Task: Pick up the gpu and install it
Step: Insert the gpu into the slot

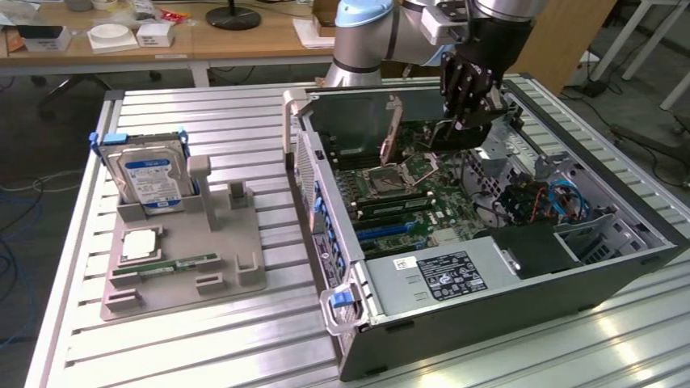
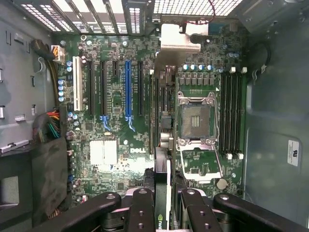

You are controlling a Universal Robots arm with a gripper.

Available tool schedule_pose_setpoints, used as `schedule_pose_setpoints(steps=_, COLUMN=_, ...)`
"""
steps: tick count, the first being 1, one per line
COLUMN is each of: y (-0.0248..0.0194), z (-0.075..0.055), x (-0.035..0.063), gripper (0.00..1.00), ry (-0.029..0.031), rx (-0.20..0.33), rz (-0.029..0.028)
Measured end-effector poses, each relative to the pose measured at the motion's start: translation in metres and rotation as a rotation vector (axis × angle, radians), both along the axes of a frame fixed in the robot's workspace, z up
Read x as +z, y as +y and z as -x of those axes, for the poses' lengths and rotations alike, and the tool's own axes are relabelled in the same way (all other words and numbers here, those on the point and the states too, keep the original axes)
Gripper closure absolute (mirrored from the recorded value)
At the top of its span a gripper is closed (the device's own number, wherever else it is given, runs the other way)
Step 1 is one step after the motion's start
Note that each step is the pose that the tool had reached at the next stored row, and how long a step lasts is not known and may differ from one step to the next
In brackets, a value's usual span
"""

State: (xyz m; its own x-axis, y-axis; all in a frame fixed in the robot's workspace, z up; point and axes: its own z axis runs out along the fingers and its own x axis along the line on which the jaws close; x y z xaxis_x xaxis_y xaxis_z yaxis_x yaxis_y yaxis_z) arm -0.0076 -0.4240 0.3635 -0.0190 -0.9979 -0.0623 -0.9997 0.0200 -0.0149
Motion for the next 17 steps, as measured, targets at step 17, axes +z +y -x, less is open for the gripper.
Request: schedule_pose_setpoints(steps=17, y=-0.001, z=0.014, x=-0.0024, gripper=0.74, ry=0.0, rx=0.002, rz=-0.0031)
